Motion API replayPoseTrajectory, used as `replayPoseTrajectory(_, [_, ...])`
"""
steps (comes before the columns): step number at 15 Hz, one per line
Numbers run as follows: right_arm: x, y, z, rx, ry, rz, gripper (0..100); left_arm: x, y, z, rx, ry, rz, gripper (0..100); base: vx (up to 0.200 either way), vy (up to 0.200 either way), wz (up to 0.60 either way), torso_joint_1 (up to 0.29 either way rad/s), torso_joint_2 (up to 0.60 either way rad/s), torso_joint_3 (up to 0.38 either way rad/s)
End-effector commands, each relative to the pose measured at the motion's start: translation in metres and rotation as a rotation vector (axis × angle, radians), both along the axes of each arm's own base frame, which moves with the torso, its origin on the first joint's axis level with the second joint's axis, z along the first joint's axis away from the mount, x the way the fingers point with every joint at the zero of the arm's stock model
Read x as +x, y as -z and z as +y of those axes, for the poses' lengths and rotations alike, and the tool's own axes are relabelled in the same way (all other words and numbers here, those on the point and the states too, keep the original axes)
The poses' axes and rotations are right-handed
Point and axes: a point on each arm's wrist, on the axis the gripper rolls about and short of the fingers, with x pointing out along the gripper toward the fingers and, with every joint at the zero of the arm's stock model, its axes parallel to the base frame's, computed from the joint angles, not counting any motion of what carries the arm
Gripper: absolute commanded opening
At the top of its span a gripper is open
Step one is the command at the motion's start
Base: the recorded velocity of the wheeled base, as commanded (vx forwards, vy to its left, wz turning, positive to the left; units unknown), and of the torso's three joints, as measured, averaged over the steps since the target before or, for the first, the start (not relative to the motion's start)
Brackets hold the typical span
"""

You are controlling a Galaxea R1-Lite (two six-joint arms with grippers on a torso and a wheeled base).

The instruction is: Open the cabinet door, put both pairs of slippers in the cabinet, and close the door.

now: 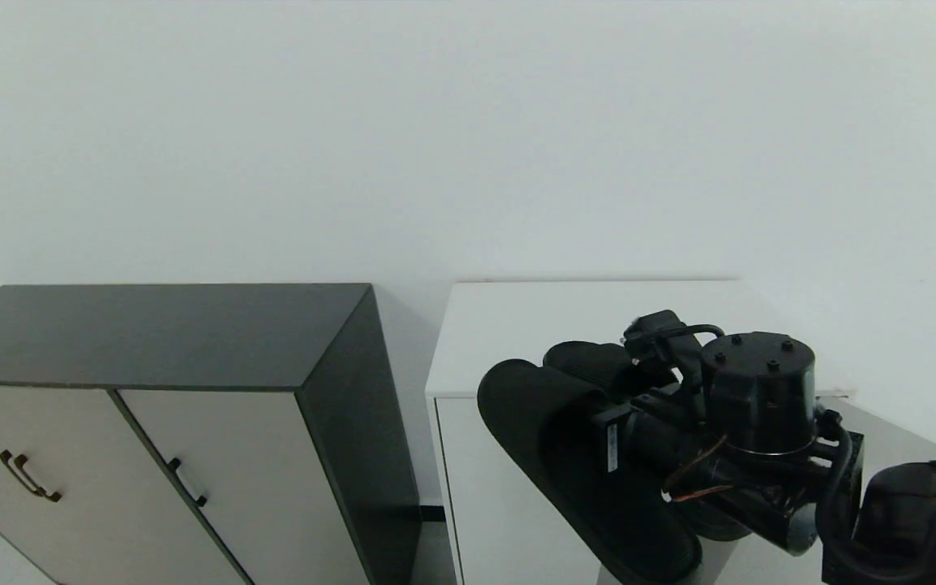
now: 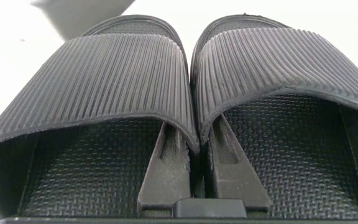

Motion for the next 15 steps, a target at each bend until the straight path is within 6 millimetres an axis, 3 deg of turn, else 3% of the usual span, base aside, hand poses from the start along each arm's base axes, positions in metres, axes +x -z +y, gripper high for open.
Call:
replayPoseTrajectory(1, [-0.0056,-0.0069,-0.0030,0.014,-0.005,-0.014,0,0.0001,0.0000,0.0000,-0.001,0.000,0.002,0,-0.200,0.000,0.00,-0.002,0.00,0.007])
replayPoseTrajectory(4, [-0.0060,-0.0041,-0.0034,0.005,-0.007,-0.007,0,0.0001,-0.0002,0.0000,0.001,0.000,0.000,0,-0.200,0.000,0.00,-0.004,0.00,0.006])
replayPoseTrajectory(8, [-0.0073,-0.0017,-0.0045,0.003,-0.015,-0.004,0,0.0001,0.0000,0.0000,0.002,0.000,0.002,0,0.000,0.000,0.00,0.000,0.00,0.000])
replayPoseTrajectory(15, [-0.0069,0.0011,-0.0045,-0.002,-0.021,0.004,0,0.0001,0.0000,0.0000,0.002,-0.002,0.002,0,0.000,-0.200,0.00,0.006,0.00,0.002])
